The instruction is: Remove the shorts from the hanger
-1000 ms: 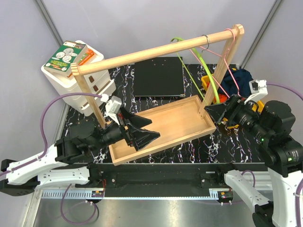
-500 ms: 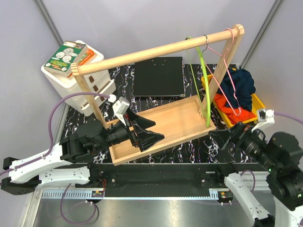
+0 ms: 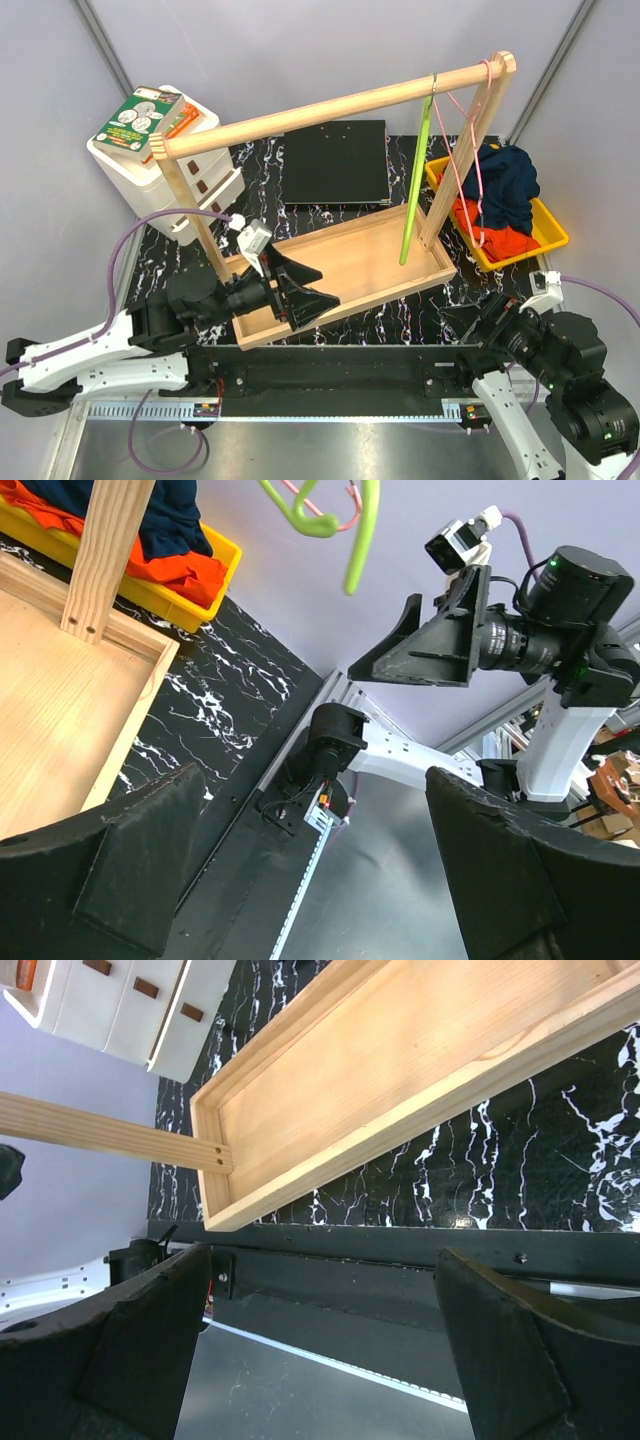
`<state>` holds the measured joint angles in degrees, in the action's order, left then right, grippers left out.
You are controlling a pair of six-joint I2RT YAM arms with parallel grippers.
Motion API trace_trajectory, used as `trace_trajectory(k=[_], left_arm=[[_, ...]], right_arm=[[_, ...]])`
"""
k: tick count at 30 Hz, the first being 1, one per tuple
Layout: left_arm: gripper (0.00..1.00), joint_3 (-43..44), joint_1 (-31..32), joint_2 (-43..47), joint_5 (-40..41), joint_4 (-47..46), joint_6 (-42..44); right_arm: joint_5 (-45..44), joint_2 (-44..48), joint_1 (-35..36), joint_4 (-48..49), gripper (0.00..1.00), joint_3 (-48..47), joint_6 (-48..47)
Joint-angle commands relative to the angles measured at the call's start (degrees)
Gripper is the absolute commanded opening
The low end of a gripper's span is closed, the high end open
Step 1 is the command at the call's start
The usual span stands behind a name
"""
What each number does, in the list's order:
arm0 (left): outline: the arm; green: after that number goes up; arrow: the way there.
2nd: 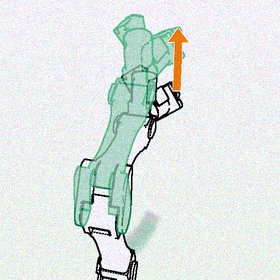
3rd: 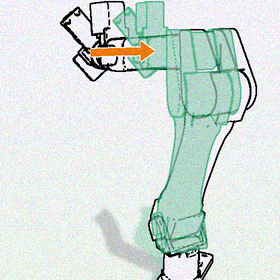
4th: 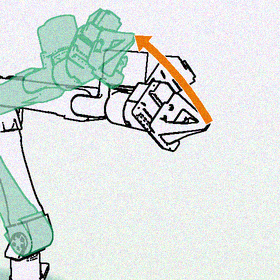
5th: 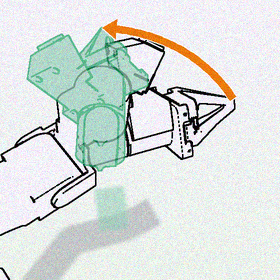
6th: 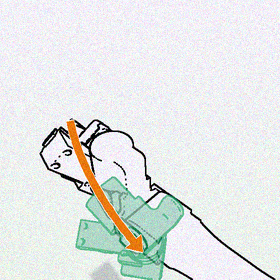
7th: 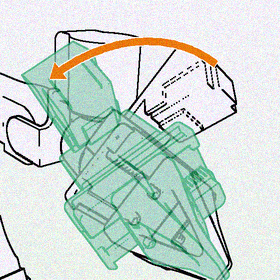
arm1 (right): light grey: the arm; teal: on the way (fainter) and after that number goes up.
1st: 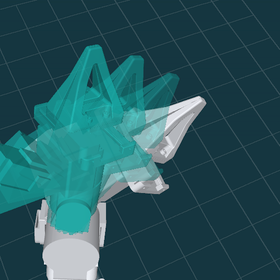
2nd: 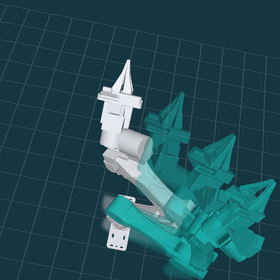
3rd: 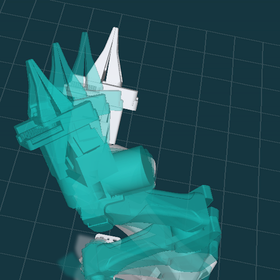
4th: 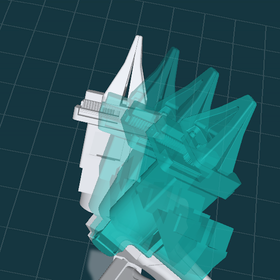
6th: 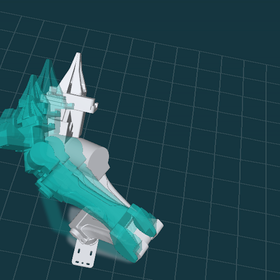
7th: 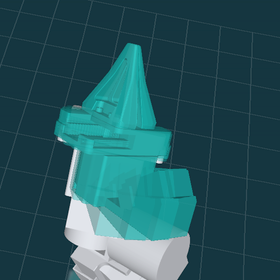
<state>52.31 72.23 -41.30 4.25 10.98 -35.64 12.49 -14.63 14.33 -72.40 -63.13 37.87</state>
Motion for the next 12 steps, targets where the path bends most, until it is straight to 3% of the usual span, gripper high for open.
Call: trace_trajectory(k=[1, 12], left_arm=[[0.95, -1.51, 0.20, 3.32, -0.74, -3.07, -1.63], [0.96, 2.70, 0.19, 4.48, -0.12, 0.53, 1.09]], right_arm=[[-3.17, -2.85, 0.26, 1.39, 1.00, -1.64, 0.11], [-7.39, -9.00, 0.26, -0.64, 1.00, -8.84, -3.14]])
